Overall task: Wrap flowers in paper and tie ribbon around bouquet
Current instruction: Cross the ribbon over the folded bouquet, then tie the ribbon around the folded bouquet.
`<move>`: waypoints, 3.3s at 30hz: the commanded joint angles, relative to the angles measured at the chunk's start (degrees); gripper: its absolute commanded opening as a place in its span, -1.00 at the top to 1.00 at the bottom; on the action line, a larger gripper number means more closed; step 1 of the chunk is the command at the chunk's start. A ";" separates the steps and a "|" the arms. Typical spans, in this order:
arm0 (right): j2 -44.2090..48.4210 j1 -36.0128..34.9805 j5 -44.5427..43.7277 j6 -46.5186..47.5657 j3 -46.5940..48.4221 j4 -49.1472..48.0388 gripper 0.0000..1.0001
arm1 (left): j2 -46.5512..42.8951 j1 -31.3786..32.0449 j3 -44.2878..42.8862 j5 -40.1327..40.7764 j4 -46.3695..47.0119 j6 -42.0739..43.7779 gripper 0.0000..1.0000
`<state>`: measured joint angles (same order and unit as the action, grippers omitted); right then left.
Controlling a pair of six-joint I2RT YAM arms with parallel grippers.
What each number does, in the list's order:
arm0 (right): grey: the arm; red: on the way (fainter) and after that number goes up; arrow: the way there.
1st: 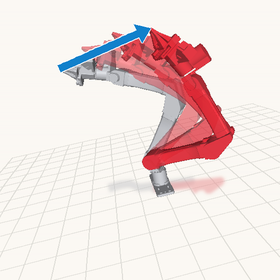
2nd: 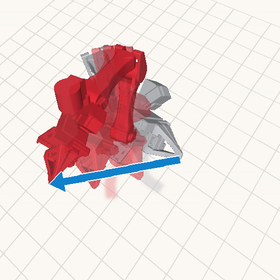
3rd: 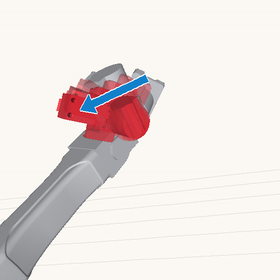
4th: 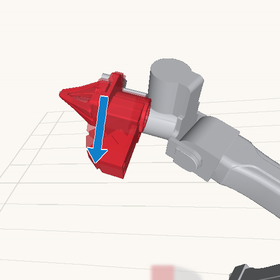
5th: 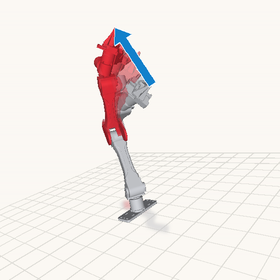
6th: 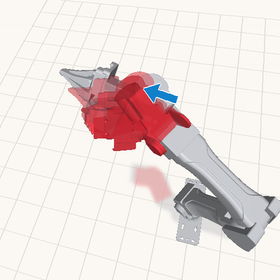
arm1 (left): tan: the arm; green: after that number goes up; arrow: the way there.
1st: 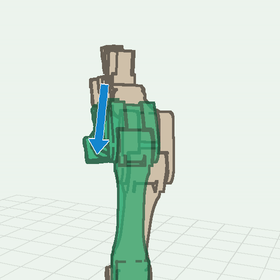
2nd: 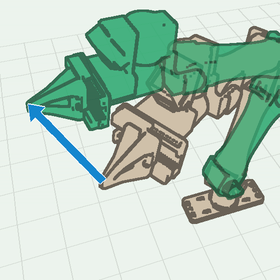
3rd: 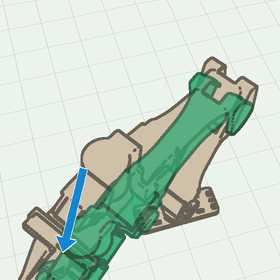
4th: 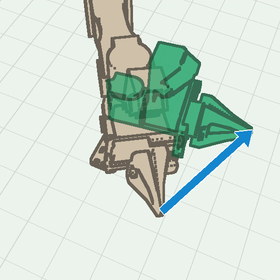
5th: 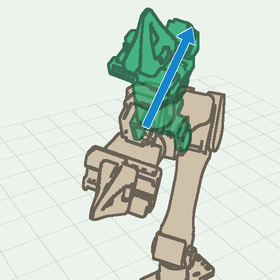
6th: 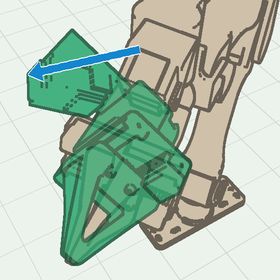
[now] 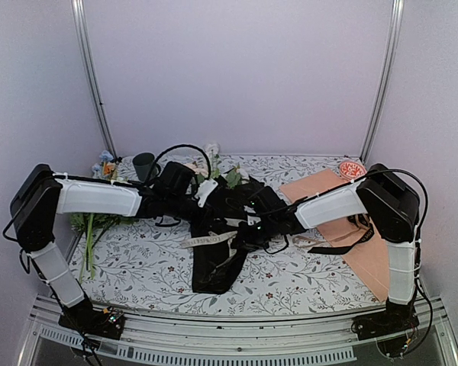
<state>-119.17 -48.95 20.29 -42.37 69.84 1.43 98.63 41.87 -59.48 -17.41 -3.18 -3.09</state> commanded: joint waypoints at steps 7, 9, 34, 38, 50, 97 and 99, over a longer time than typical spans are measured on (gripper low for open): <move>-0.56 0.54 1.13 1.82 -2.05 2.00 0.99 | 8.85 -1.54 -8.68 15.01 -9.30 1.60 -0.07; -0.36 0.68 1.15 1.93 -2.12 2.00 0.99 | 9.56 -1.38 -8.68 13.31 -9.64 2.09 -0.11; 3.00 3.83 10.91 9.49 -1.91 0.17 0.99 | -1.29 -10.79 5.92 12.67 4.04 -5.09 1.00; 4.26 5.09 15.14 12.20 -2.49 0.02 0.99 | -5.04 -14.79 13.23 11.56 8.19 -9.79 1.00; 8.22 5.15 35.84 29.96 2.69 7.48 0.99 | -6.80 -18.84 18.91 9.47 12.40 -13.20 1.00; 39.14 78.60 13.81 10.45 -31.91 3.69 0.99 | -37.56 -52.97 43.52 14.45 8.22 -30.52 1.00; 38.77 79.11 13.88 11.01 -31.37 4.07 0.99 | -39.32 -53.92 43.87 14.79 8.09 -30.94 1.00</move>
<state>-81.14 26.74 41.32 -33.26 35.53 6.59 62.50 -7.75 -16.67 -7.55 5.15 -32.67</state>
